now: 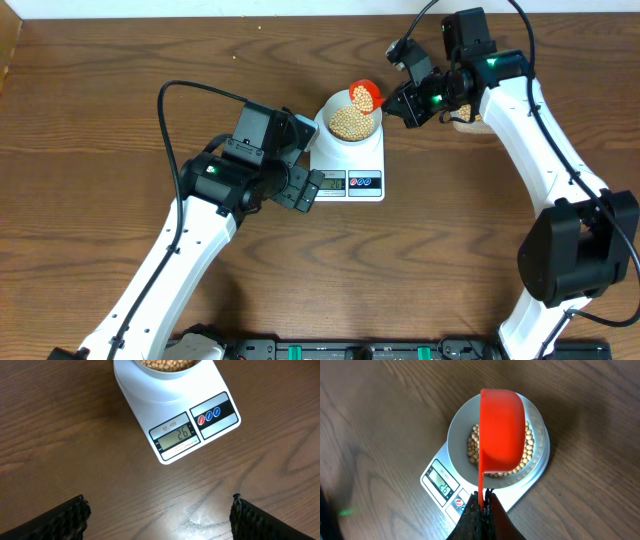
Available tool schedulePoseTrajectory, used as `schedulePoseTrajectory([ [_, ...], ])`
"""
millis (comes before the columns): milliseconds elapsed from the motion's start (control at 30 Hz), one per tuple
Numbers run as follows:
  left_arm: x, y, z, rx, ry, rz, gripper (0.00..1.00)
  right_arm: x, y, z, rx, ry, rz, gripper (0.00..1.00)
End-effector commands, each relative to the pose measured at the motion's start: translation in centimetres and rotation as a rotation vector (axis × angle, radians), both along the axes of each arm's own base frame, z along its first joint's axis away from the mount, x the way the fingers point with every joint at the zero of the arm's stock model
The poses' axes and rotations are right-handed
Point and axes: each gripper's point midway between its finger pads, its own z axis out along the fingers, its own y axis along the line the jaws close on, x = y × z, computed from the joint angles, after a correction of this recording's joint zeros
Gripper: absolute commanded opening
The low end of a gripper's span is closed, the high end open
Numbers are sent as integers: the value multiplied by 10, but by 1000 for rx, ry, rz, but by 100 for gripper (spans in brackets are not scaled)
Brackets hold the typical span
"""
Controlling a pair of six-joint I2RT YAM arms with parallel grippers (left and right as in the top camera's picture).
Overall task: Scoop item into bowl and weigh 50g on scale
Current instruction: 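Tilt the scoop further with the right gripper to trickle beans into the bowl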
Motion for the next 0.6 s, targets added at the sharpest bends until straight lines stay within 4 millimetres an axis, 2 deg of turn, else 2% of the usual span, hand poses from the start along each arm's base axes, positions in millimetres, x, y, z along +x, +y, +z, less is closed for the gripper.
schedulePoseTrajectory([
  [0, 0, 3, -3, 13, 6, 6, 92, 1, 3, 16, 27, -13, -19, 1],
  [567, 1, 3, -3, 12, 6, 6, 92, -1, 6, 20, 104, 102, -121, 1],
])
